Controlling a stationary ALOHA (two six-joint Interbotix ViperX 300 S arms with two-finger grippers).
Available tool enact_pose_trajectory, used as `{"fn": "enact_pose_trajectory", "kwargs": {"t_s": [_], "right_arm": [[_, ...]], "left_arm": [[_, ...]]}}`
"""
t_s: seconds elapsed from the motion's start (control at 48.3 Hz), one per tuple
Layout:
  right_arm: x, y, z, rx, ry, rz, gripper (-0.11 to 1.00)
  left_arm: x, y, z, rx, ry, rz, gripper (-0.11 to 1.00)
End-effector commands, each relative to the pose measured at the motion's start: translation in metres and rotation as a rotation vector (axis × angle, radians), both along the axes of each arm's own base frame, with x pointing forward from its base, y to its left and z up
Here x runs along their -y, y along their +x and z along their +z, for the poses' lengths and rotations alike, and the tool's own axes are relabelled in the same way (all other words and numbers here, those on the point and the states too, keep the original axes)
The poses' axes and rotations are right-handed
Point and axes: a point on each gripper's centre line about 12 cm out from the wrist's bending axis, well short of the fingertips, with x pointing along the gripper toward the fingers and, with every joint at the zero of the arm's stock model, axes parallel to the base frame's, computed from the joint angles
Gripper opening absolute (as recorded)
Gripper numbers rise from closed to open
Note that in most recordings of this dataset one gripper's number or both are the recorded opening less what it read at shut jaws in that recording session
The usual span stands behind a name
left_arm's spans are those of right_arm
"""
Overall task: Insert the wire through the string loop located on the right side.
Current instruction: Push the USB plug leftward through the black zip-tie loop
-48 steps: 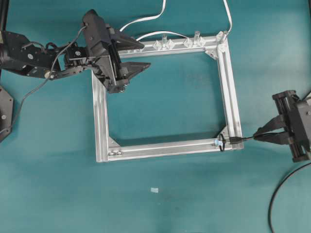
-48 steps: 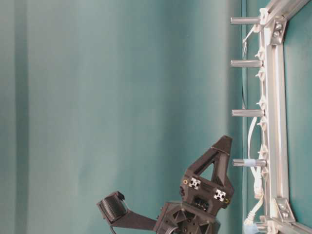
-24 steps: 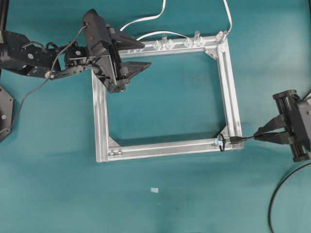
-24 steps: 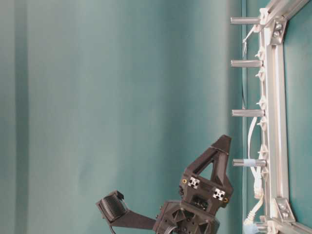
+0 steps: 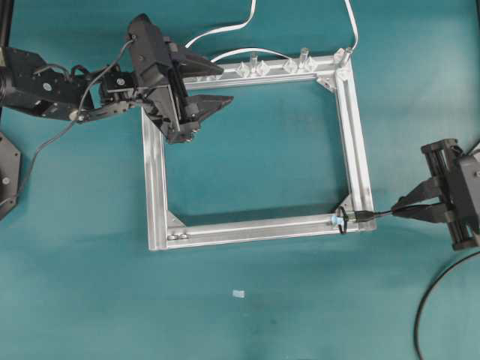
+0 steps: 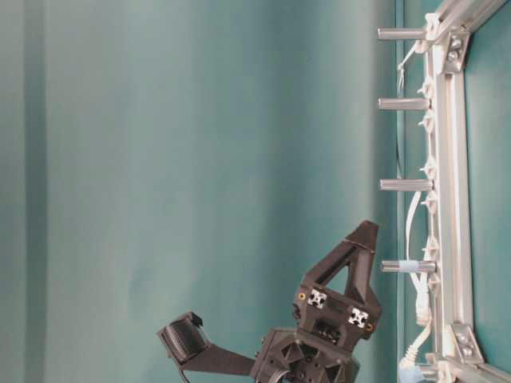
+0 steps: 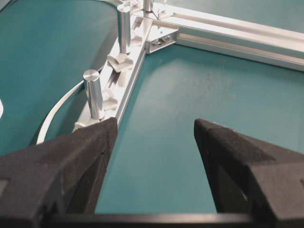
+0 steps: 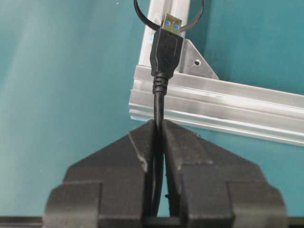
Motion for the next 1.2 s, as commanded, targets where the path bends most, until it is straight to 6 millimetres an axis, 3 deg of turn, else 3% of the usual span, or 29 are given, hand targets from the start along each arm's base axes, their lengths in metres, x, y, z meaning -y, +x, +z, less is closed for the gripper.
{"fn": "enact_pose_trajectory", "kwargs": {"t_s": [0.0,0.601,1.181], "right_arm": [[0.000,0.005,0.006,0.024,0.001,-0.003,0.06],[-0.002,0.011,0.012,0.036,0.003,-0.003,0.06],[-0.006,0.043,0.016,0.037,-0.014,-0.023,0.06]], "left_arm": [[-0.001,0.005,0.014,0.043,0.007,-0.001,0.72],[-0.001,0.005,0.013,0.043,0.007,-0.001,0.72],[-0.001,0.006,0.015,0.046,0.007,-0.001,0.72]]}}
